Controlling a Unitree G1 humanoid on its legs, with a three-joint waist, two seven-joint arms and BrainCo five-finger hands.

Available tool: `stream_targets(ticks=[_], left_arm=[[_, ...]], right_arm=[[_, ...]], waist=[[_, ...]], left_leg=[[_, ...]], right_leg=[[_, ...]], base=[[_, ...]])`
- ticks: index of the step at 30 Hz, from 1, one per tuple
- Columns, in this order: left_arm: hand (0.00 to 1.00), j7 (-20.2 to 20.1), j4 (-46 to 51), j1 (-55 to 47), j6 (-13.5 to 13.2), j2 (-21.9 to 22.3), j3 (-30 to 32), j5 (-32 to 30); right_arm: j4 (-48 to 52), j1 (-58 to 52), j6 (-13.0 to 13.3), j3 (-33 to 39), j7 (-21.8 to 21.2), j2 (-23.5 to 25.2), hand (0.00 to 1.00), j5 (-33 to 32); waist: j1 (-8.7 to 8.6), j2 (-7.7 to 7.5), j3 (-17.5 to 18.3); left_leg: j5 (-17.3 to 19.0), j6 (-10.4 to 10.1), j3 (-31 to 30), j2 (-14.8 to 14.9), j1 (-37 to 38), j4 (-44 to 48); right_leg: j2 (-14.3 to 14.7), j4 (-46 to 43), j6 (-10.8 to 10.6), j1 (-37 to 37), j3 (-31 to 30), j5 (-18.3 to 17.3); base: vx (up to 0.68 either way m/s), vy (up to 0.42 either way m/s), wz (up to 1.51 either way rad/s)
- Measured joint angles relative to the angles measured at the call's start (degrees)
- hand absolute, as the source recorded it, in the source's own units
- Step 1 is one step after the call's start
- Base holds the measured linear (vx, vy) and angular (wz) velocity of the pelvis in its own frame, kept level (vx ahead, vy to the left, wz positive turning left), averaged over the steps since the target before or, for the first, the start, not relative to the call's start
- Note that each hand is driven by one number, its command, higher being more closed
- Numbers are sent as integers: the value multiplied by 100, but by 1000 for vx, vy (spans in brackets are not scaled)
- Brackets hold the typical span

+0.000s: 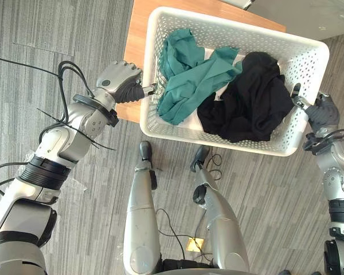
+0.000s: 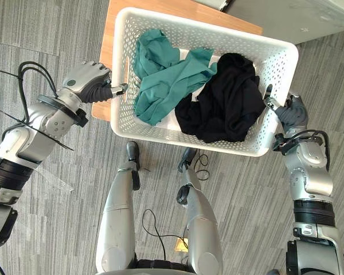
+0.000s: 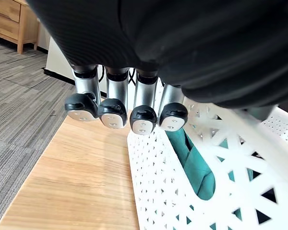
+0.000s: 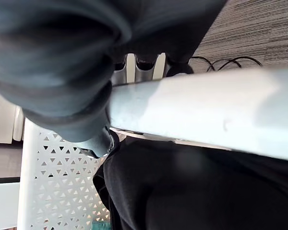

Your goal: Pick up the laundry basket with both hands and put the clothes into the washing machine.

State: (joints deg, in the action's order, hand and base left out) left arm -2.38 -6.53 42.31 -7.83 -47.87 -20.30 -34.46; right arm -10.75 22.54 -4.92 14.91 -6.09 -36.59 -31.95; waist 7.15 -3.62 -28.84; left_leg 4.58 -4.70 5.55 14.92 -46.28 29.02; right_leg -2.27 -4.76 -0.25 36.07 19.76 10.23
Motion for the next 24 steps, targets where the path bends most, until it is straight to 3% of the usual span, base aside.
stream_targets(ticks=[4,7,9,11,14,15,17,20,24], left_arm=[[100,150,48,-99,2,97,81,-79],[100,398,331,-371,85,433,533,-517],[100,560,639,-661,157,752,925,-673],[100,805,1219,-1111,292,1626,1612,-623],[100,1016,1725,-1474,303,2701,2171,92],[100,1089,1881,-1634,292,3141,2296,680],[100,1149,1982,-1942,291,3599,2341,1240],[100,1138,1982,-2786,294,3947,2303,2048],[100,976,1890,-3588,303,3984,2026,2333]], right_arm=[[340,-49,-3,129,99,-101,100,13],[929,-286,0,431,246,81,100,54],[1313,-473,19,627,293,340,100,58],[1863,-734,68,784,474,803,100,69],[2316,-960,193,779,521,1401,100,105],[2422,-1051,230,713,527,1675,100,114],[2473,-1190,235,569,587,1992,100,124],[2269,-1600,234,218,614,2353,100,336],[1358,-1918,228,5,601,2572,100,580]], waist=[[6,31,8],[-2,39,12],[-4,39,12],[-4,41,13],[-19,57,21],[-24,71,30],[-33,117,79],[-124,219,370],[-205,253,751]], left_leg=[[1,0,88,-8,109,-13],[1,0,124,-27,255,-34],[-3,-2,136,-55,405,-85],[-10,-8,182,-123,759,-208],[-24,-9,202,-217,1201,-359],[-23,-9,212,-297,1427,-432],[-21,-10,205,-364,1755,-505],[-11,-19,85,-501,2272,-638],[-13,-36,-19,-590,2856,-945]], right_leg=[[-40,-90,23,-15,-75,-23],[-91,-281,62,-43,-102,-126],[-125,-392,63,-111,-112,-203],[-213,-577,58,-304,-123,-347],[-315,-802,40,-570,-141,-540],[-382,-953,20,-696,-156,-666],[-474,-1231,10,-875,-177,-885],[-595,-1639,-18,-1216,-147,-1238],[-650,-1656,-44,-1702,-63,-1444]], base=[[-7,5,-6],[0,0,0],[6,2,6],[31,1,9],[47,-9,12],[33,-12,13],[44,-28,19],[69,-71,28],[32,-53,17]])
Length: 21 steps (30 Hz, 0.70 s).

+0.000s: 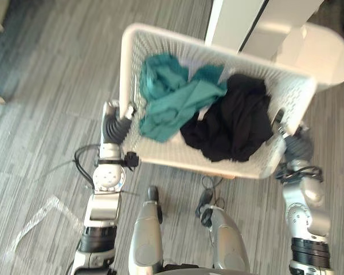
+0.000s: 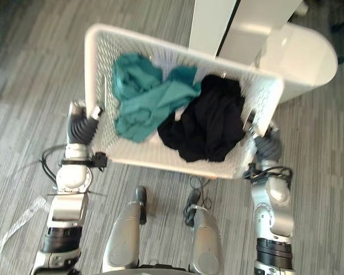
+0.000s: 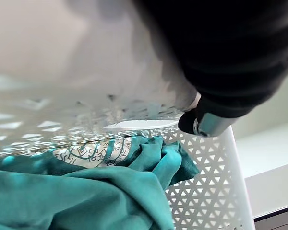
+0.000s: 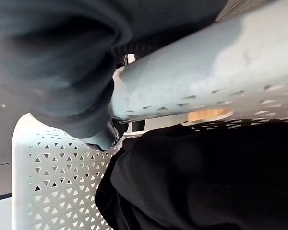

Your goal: Pick up the laundry basket with both hands and put the clothes into the washing machine.

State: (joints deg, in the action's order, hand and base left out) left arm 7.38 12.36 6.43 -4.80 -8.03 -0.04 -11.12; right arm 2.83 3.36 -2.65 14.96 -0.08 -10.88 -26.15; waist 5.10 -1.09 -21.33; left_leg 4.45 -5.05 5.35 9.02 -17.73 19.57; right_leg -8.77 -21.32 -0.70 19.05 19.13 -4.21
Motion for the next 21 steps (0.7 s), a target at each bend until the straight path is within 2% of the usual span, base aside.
stream_targets(ticks=[2,5,6,7,8,9,10,13,14,15,16,17,19,21], left_arm=[[100,-125,-157,-171,0,-3,-110,158],[100,-253,-265,-499,7,-8,-147,311],[100,-306,-264,-671,2,0,-173,407],[100,-360,-273,-866,5,56,-180,546],[100,-370,-276,-953,6,68,-179,583],[100,-437,-275,-1110,-7,96,-230,591],[100,-478,-274,-1217,-14,119,-222,591],[100,-492,-250,-1266,-13,110,-233,606],[100,-503,-168,-1285,-12,113,-227,650],[100,-511,-119,-1283,-13,121,-188,650],[100,-518,-107,-1269,-19,113,-133,649],[100,-522,-109,-1286,-14,116,-43,649],[100,-524,-38,-1487,-12,110,104,668],[100,-533,181,-1737,-12,115,229,700]], right_arm=[[-266,-185,-4,-25,-5,38,100,124],[-398,-456,-6,-103,-14,128,100,160],[-398,-584,-7,-126,-32,136,100,163],[-376,-756,-12,-167,-106,144,100,163],[-319,-855,-10,-165,-135,151,100,163],[-170,-1142,-10,-132,-138,208,100,164],[-91,-1273,-10,-123,-138,319,100,202],[232,-1520,-13,-66,-136,472,100,260],[582,-1703,-15,-29,-133,550,100,366],[703,-1710,-13,-23,-132,603,100,382],[705,-1657,-16,-31,-129,659,100,391],[704,-1628,-15,-80,-128,729,100,427],[594,-1577,-2,-268,-111,719,100,427],[225,-1332,20,-414,-115,690,100,429]], waist=[[-20,41,175],[-127,49,353],[-112,54,456],[-128,129,582],[-138,190,703],[-252,282,950],[-426,261,1087],[-418,178,1111],[-433,157,1106],[-417,161,1117],[-413,139,1102],[-407,147,1095],[-351,127,1124],[-253,97,1309]], left_leg=[[-1,-3,-26,-12,174,-80],[98,-128,-34,10,457,-21],[356,-253,-417,2,451,476],[733,-328,-867,-9,494,1202],[884,-422,-1007,-27,566,1254],[1176,-408,-1182,-7,701,1100],[1360,-230,-1139,-40,838,888],[1400,-65,-632,-173,883,929],[1405,123,-438,-321,798,1047],[1300,344,-51,-265,779,897],[1238,432,263,-219,819,832],[1159,554,632,-198,871,751],[939,665,1370,-193,1337,301],[794,666,2026,-87,1400,69]], right_leg=[[0,21,0,-155,46,-49],[-25,-44,66,-382,-54,-154],[1,-60,134,-402,-133,-147],[135,-62,139,-519,-292,-130],[215,-55,89,-539,-345,-96],[301,-42,38,-524,-402,-60],[303,-3,-27,-473,-528,25],[310,305,-166,-370,-1101,484],[276,441,-239,-220,-1333,770],[311,975,-334,-235,-1475,1309],[245,722,-267,-153,-1327,1192],[42,-477,42,-35,-787,338],[-435,-1788,78,-445,40,-542],[-834,-1977,127,-942,660,-919]], base=[[20,-33,9],[11,3,-14],[44,24,-67],[74,53,-75],[88,114,-71],[78,196,-47],[48,215,-52],[-65,227,-96],[-208,257,-128],[-227,211,-141],[-366,202,-151],[-275,150,-138],[-256,145,-172],[-248,20,-193]])
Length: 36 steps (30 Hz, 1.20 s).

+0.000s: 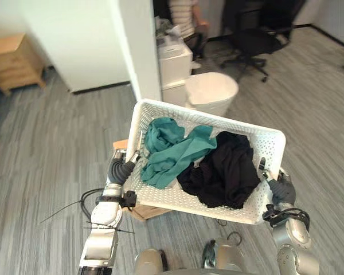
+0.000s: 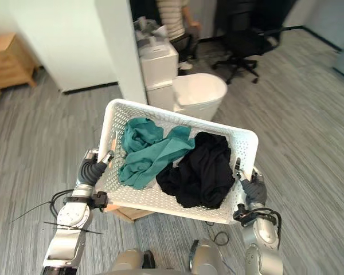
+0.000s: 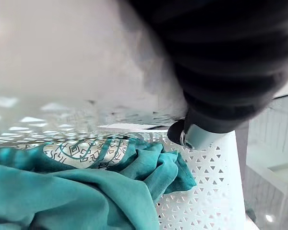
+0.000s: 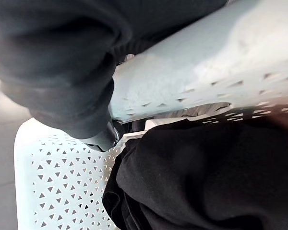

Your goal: Pick up the laundry basket with both hands and put the clothes into the washing machine.

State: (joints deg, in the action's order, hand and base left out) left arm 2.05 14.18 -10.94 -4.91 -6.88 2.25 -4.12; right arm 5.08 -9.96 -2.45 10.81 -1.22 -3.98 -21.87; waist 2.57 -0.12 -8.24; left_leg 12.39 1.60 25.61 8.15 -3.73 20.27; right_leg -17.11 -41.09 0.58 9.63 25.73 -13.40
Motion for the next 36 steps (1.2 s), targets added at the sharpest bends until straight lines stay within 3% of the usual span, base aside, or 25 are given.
stream_targets(ticks=[3,4,5,6,7,9,10,11,12,13,14,15,17,19,21,23,26,27,29,30,31,32,33,34,36], left_arm=[[100,17,48,-159,27,1,304,14],[100,71,49,-158,36,0,367,53],[100,82,47,-157,40,1,398,89],[100,98,-12,-155,58,115,409,123],[100,98,-77,-212,105,356,374,121],[100,162,-77,-480,127,430,360,137],[100,218,-72,-640,127,461,408,215],[100,257,-65,-695,125,461,430,257],[100,329,-51,-731,121,455,407,344],[100,354,-29,-754,117,477,382,355],[100,358,-16,-767,113,460,396,359],[100,371,-7,-776,109,443,466,366],[100,407,-6,-790,131,446,423,381],[100,422,-5,-779,141,442,370,382],[100,444,-5,-641,184,435,285,361],[100,484,-5,-594,197,424,286,352],[100,571,145,-561,197,416,286,346],[100,575,234,-563,195,420,284,346],[100,587,310,-564,195,405,285,346],[100,583,327,-580,194,395,280,345],[100,607,366,-537,156,329,294,348],[100,608,396,-510,112,202,281,350],[100,615,288,-412,61,171,150,359],[100,631,253,-368,113,253,75,354],[100,655,206,-375,143,316,55,354]], right_arm=[[-882,714,25,-309,7,-119,100,28],[-1009,877,44,-426,41,-102,100,125],[-1070,957,70,-462,62,-100,100,177],[-1132,1058,71,-513,134,-146,100,228],[-1244,1016,68,-533,193,-298,100,247],[-1341,998,59,-717,260,-383,100,322],[-1344,1001,63,-856,261,-370,100,394],[-1344,1001,79,-909,258,-374,100,404],[-1344,1037,97,-916,263,-377,100,438],[-1345,1075,101,-916,274,-383,100,445],[-1349,1075,101,-922,276,-354,100,447],[-1350,1080,106,-995,318,-320,100,461],[-1347,1084,105,-1018,428,-326,100,590],[-1338,1081,103,-1015,491,-321,100,676],[-1217,986,105,-998,657,-327,100,678],[-929,837,104,-998,716,-315,100,679],[-335,537,112,-998,773,-304,100,679],[-141,484,112,-994,807,-326,100,678],[-31,443,112,-995,859,-306,100,679],[45,362,114,-995,882,-277,100,678],[165,387,138,-983,916,-220,100,684],[227,336,171,-969,954,-162,100,681],[245,355,210,-885,1007,-209,100,678],[162,398,208,-834,1058,-287,100,680],[-28,560,206,-838,1104,-341,100,679]], waist=[[261,-64,267],[298,-167,352],[299,-222,374],[289,-196,375],[231,-15,395],[126,-7,393],[109,-28,390],[140,-87,389],[176,-106,397],[176,-9,449],[182,34,481],[133,6,504],[90,-11,497],[84,-12,492],[-84,15,490],[-117,10,491],[-107,110,404],[-102,270,305],[-68,446,228],[-67,562,251],[-40,535,248],[-41,320,234],[-60,243,165],[-47,247,157],[1,249,149]], left_leg=[[-51,-68,1133,507,-210,154],[-70,-102,1467,725,-410,365],[-103,-160,1597,823,-497,485],[-192,-304,1752,1040,-578,601],[-351,-362,1707,1351,-518,613],[-434,-345,1278,1687,-203,819],[-590,-30,521,1880,-207,1307],[-435,-33,16,1791,-248,1388],[-146,-212,-908,1408,-270,1392],[27,-195,-1476,994,-311,1273],[189,-54,-1632,880,-241,1207],[191,-99,-1959,709,44,896],[102,-241,-2085,624,133,963],[137,-302,-2120,536,203,1000],[219,-446,-2158,460,459,629],[224,-499,-2148,427,480,625],[174,-603,-2181,507,222,1550],[-1,-752,-2325,634,-86,2382],[-602,-498,-2436,737,-501,3308],[-1095,-348,-2413,826,-689,3456],[-1670,-304,-2392,1047,-1067,3792],[-1543,-333,-2382,927,-1277,3952],[-450,-440,-2509,728,-1511,3692],[-40,-408,-2533,385,-1584,2825],[7,-436,-2428,-72,-1702,1487]], right_leg=[[-559,586,-91,-632,712,-108],[-675,1189,-344,-794,765,97],[-605,1617,-867,-831,677,162],[-206,2294,-1137,-836,529,110],[184,2515,-885,-829,268,322],[625,2763,-743,-1004,-306,358],[899,2930,-577,-1122,-739,455],[975,2990,-521,-1127,-1008,490],[1070,3051,-444,-1072,-1484,539],[1247,3013,-381,-920,-1887,583],[1327,2981,-356,-842,-2129,601],[1433,2871,-339,-678,-2494,614],[1511,2993,-272,-567,-2868,827],[1492,3162,-376,-594,-3120,931],[1448,3171,-462,-595,-3151,998],[1401,3168,-466,-611,-3072,1003],[1410,3101,-480,-752,-3052,892],[1497,3036,-489,-859,-3051,751],[1598,2960,-481,-937,-3098,605],[1627,3266,-318,-1068,-3057,485],[1688,2399,-17,-890,-2790,346],[1583,2323,119,-956,-2800,188],[1553,2455,-212,-1042,-2731,-27],[1471,2475,-183,-1039,-2701,-81],[1319,2545,-226,-1048,-2701,-163]], base=[[-226,-125,-208],[-225,-262,-193],[-202,-359,-167],[-153,-441,-143],[-124,-417,-144],[-54,-326,-173],[-47,-250,-206],[-23,-114,-225],[7,4,-222],[29,36,-216],[49,22,-192],[50,-15,-136],[34,-8,-143],[8,69,-92],[-3,141,-18],[-25,94,4],[-16,82,-2],[-54,49,-22],[-47,34,-30],[97,-25,-15],[155,-56,5],[202,-140,40],[139,-111,57],[113,-75,46],[153,85,0]])
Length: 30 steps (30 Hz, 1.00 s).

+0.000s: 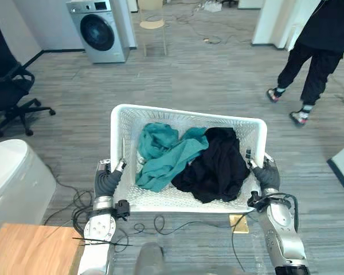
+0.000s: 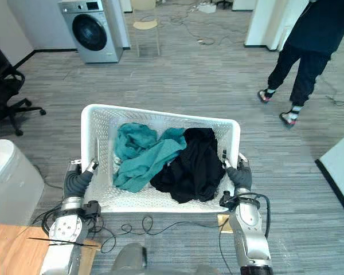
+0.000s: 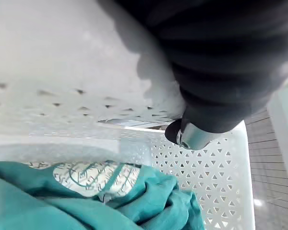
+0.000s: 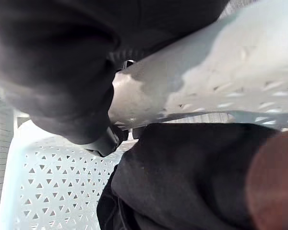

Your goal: Pick up the laundry basket with both hands and put the clothes into the washing machine.

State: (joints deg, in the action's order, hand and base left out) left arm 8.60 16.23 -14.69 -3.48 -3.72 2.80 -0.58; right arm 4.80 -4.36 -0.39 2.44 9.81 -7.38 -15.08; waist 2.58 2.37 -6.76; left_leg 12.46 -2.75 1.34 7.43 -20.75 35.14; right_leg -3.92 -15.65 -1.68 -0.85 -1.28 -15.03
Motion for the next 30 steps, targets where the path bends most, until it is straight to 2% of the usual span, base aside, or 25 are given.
stream_targets(ticks=[2,3,4,5,6,7,8,10,11,13,14,16,17,18,19,20,21,22,23,24,25,26,27,29,30], left_arm=[[100,69,-10,4,19,4,15,2],[100,93,-9,2,45,-3,18,1],[100,117,-9,-16,51,-5,23,1],[100,154,-9,-62,52,1,29,3],[100,150,-14,-22,53,-6,46,3],[100,148,-35,-31,77,0,24,2],[100,117,-120,-38,183,-84,-28,-7],[100,78,-121,-83,301,-156,-42,-7],[100,49,-132,-94,375,-193,-20,-21],[100,31,-109,-93,391,-205,-18,-30],[100,31,-101,-89,384,-206,-17,-30],[100,31,-100,-62,359,-204,-15,-24],[100,21,-106,-29,350,-216,-5,-20],[100,15,-116,6,343,-237,9,-21],[100,31,-126,9,325,-255,19,-23],[100,34,-144,9,322,-239,6,-24],[100,27,-365,30,322,-50,-73,-57],[100,29,-422,34,327,33,-63,-66],[100,31,-527,67,327,81,-56,-111],[100,29,-565,75,326,85,-58,-116],[100,0,-631,147,325,138,-108,-114],[100,-23,-671,188,315,138,-141,-103],[100,-38,-699,206,304,113,-186,-1],[100,-82,-734,226,258,89,-213,16],[100,-83,-738,229,219,82,-238,24]], right_arm=[[-236,207,-1,-20,4,20,100,-1],[-271,209,-4,-36,4,32,100,-1],[-272,209,-3,-55,2,28,100,-1],[-301,218,1,-92,-4,21,100,1],[-383,285,16,-91,-9,28,100,2],[-566,363,18,-81,-21,29,100,14],[-899,406,4,-43,-70,126,100,177],[-1102,359,-22,-6,-90,283,100,237],[-1166,316,-57,1,-97,384,100,292],[-1132,291,-67,3,-109,415,100,368],[-1069,290,-67,3,-110,414,100,376],[-975,290,-66,3,-114,382,100,385],[-978,289,-66,5,-116,368,100,367],[-978,275,-62,7,-115,391,100,327],[-960,268,-51,3,-115,426,100,321],[-933,239,-50,3,-115,398,100,321],[-914,128,-65,8,-111,230,100,323],[-907,130,-99,6,-112,184,100,334],[-901,115,-144,7,-111,165,100,336],[-885,101,-155,6,-111,140,100,333],[-670,-32,-224,23,-83,49,100,309],[-605,-64,-224,63,-62,37,100,270],[-551,-79,-224,101,-14,31,100,232],[-543,-89,-222,125,17,27,100,227],[-469,-126,-221,138,44,25,100,227]], waist=[[53,55,-14],[169,12,38],[173,-28,120],[163,-192,288],[133,-320,313],[148,-415,302],[128,-457,273],[107,-478,262],[114,-445,235],[22,-288,231],[-42,-211,252],[-151,-40,250],[-214,33,264],[-264,-9,274],[-324,-259,377],[-373,-317,389],[-464,-43,429],[-454,83,417],[-457,144,406],[-481,174,387],[-475,264,332],[-439,291,318],[-364,288,288],[-300,170,172],[-309,123,146]], left_leg=[[-350,-98,54,-158,-12,-829],[-381,-16,172,-259,31,-697],[-267,126,237,-346,36,-591],[-8,293,367,-504,-5,-466],[179,424,441,-657,3,-344],[434,554,565,-800,144,-104],[771,665,609,-950,541,76],[1006,832,588,-1029,977,42],[1164,893,543,-1044,1424,-133],[1225,880,340,-976,2123,-743],[1217,844,261,-887,2368,-999],[1191,584,161,-599,2896,-1565],[1100,335,99,-387,3273,-1940],[1034,210,76,-363,3429,-2064],[1087,64,-6,-379,3607,-2081],[1165,-69,-99,-367,3740,-2006],[1175,-137,-336,-25,3839,-1488],[1006,-113,-361,112,3763,-1118],[316,-23,-342,207,3388,-138],[-217,28,-299,288,3158,404],[-1602,-48,-231,678,2496,1867],[-1543,53,-101,890,2184,2555],[-1228,452,105,1226,1673,3712],[-857,924,342,1322,1115,4512],[-572,871,399,1180,717,4473]], right_leg=[[-62,-50,-145,-89,-170,-225],[-129,-106,-175,-107,-345,-364],[-213,-114,-204,-102,-417,-441],[-359,-296,-225,-62,-502,-618],[-402,-1273,-474,230,-689,-692],[-496,-2594,-1296,641,-871,-585],[-545,-3967,-1445,974,-954,19],[-587,-4715,-1421,1131,-779,532],[-629,-5326,-1288,1340,-427,449],[-722,-5456,-505,1825,468,22],[-735,-5196,-273,2116,739,-130],[-654,-4008,-139,2612,1097,-200],[-473,-2401,-217,2721,1181,100],[-394,-979,-312,2701,1115,584],[-341,303,-334,2708,964,1194],[-257,287,-232,2702,787,1706],[40,-396,40,2711,649,2274],[159,-628,150,2683,743,2085],[283,-1034,265,2640,840,1635],[311,-1107,321,2515,889,1468],[442,-967,449,1986,1015,1113],[528,-876,491,1785,1029,1047],[664,-649,578,1292,1045,945],[629,-273,555,500,1011,693],[524,-155,483,169,1035,466]], base=[[244,160,-42],[335,224,-53],[424,202,-35],[456,182,-9],[506,142,-9],[606,190,2],[617,188,1],[485,106,6],[556,29,6],[611,-10,25],[676,-67,33],[669,-96,28],[546,-97,31],[716,-167,36],[607,-187,35],[964,-322,50],[808,-261,29],[931,-285,7],[576,-181,-17],[866,-242,4],[705,-182,12],[813,-180,7],[502,-112,-7],[589,-102,8],[533,-61,25]])
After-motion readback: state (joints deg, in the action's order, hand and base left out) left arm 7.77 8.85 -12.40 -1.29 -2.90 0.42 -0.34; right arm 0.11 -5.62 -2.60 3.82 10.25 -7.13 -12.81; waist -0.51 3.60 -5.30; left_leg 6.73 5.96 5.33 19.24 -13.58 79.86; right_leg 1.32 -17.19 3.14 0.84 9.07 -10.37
